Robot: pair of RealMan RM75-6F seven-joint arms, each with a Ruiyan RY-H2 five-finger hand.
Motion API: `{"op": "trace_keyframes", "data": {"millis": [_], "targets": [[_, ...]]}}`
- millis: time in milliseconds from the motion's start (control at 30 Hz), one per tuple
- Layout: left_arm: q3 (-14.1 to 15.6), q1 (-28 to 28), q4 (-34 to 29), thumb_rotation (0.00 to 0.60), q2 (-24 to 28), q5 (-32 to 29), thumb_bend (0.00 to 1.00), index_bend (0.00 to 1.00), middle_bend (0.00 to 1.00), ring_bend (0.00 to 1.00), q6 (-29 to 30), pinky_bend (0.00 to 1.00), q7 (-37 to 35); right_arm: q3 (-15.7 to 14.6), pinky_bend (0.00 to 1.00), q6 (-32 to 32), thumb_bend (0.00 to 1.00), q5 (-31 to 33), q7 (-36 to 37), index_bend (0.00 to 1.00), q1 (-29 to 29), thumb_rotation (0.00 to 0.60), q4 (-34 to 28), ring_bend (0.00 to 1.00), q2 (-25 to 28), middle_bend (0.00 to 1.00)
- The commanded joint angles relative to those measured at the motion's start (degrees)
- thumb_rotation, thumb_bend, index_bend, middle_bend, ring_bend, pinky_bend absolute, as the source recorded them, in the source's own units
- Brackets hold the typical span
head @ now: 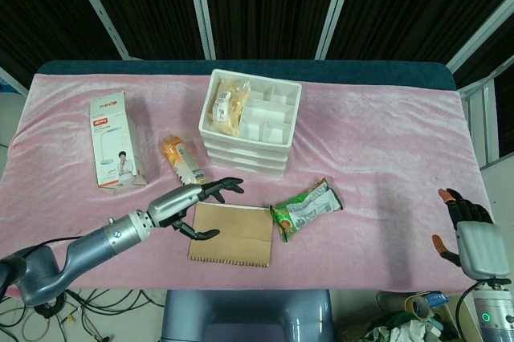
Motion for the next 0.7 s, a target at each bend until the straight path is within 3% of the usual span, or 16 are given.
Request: {"op": "trace_keyframes", "data": {"millis": [33, 200, 333, 433, 533, 700], "targets": [[0.4, 0.7, -0.3, 0.6, -0.5, -1.2, 0.34, 0.01, 0.14, 0.12, 0.5, 0.27, 1.8, 0.1, 0.2, 0.2, 0.22, -0.1, 0.1, 0.15, -0.1, 0.6, -0.1, 0.18, 0.1, 0.11], [0.2, 1.7, 0.0, 0.6, -1.7, -4.4, 0.38, 0.0, 0.21, 0.29, 0.8, 0.4, 4.7, 0.2, 0.2, -0.2, 0.22, 0.6, -0.1, 0.15, 0.0, 0.6, -0.2, 0.18, -0.1, 0.11], [-0.8, 4.0, 1.2, 0.6, -5.2, -9.7, 0.38, 0.0, 0.37, 0.48, 2.7, 0.58, 5.7, 0.2, 0.2, -0.2, 0.22, 0.7, -0.1, 0.15, 0.0, 0.6, -0.1, 0.18, -0.1, 0.11], [-1.5, 5.1, 2.2, 0.6, -8.3, -13.8, 0.38, 0.0, 0.47, 0.55, 2.6, 0.62, 3.9, 0.1, 0.2, -0.2, 0.22, 0.6, -0.1, 0.15, -0.1, 0.6, -0.2, 0.18, 0.0, 0.11], [-3.0, 5.4, 3.3, 0.6, -10.5, -16.9, 0.38, 0.0, 0.54, 0.59, 1.0, 0.64, -3.1, 0.1, 0.2, -0.1, 0.22, 0.5, -0.1, 0.15, -0.1, 0.6, -0.2, 0.18, 0.0, 0.11], [-4.1, 4.0, 6.2, 0.6, -12.2, -17.8, 0.38, 0.0, 0.57, 0.59, -3.6, 0.64, -8.7, 0.2, 0.2, -0.1, 0.22, 0.6, 0.0, 0.15, -0.2, 0.6, -0.3, 0.18, 0.1, 0.11]]}}
